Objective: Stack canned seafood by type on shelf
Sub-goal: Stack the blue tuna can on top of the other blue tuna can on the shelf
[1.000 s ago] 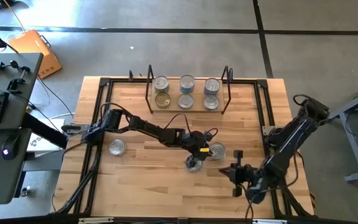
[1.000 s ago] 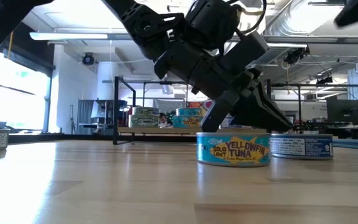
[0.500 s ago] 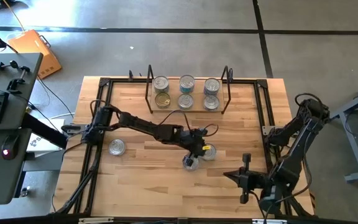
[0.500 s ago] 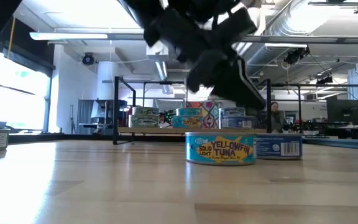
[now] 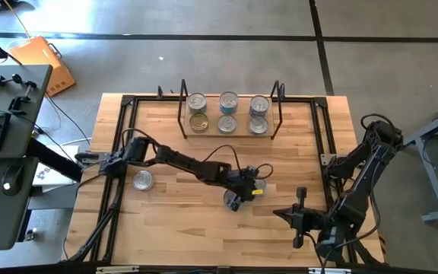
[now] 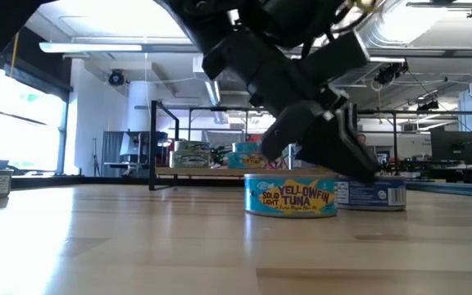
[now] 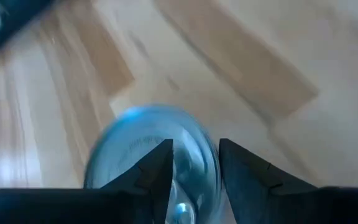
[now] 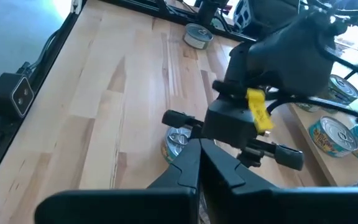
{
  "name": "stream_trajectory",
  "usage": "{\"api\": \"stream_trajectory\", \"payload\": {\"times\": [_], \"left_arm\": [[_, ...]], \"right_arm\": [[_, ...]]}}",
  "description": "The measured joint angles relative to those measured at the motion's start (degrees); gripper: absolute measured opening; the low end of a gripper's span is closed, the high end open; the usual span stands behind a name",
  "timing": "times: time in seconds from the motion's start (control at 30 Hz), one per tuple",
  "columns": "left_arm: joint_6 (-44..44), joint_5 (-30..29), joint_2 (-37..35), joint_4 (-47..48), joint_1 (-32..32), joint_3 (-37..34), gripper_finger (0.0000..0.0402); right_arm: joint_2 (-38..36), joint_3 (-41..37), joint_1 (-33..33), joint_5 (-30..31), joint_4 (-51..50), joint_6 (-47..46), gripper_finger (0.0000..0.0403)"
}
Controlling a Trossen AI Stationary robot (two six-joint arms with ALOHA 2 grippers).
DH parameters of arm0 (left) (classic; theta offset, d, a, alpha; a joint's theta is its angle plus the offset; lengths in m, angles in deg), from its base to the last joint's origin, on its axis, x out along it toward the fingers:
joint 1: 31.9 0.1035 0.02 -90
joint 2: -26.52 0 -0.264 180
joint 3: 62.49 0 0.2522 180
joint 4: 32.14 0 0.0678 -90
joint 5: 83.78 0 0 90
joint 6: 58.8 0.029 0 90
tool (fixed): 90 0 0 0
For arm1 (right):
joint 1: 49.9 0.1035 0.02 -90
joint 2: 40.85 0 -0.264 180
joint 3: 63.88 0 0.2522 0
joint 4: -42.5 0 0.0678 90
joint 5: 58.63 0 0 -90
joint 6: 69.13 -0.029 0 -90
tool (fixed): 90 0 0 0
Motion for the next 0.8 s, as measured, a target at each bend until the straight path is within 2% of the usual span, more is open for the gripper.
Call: {"api": "stream_trajectory", "payload": {"times": [0.23, 0.43, 0.6, 0.7, 0.8], "left_arm": [[-0.3, -8.6, 0.5, 9.0, 2.0, 4.1, 0.0113], [-1.8, -6.3, 0.4, 10.5, 3.6, 6.0, 0.0113], [4.4, -8.3, 2.5, 9.8, 3.6, 6.0, 0.011], [6.1, -11.8, 3.9, 9.1, 3.5, 6.3, 0.0088], [5.7, -12.7, 4.5, 9.4, 3.5, 6.3, 0.0042]], "right_arm": [[0.0, 0.0, 0.0, 0.0, 0.1, 0.0, 0.0], [0.0, 0.0, 0.0, 0.0, 0.0, -0.5, 0.0], [0.0, 0.0, 0.0, 0.0, 0.0, -0.5, 0.0], [0.0, 0.0, 0.0, -0.1, -0.1, -1.4, 0.0], [0.0, 0.0, 0.0, -0.9, -0.1, -1.5, 0.0]]}}
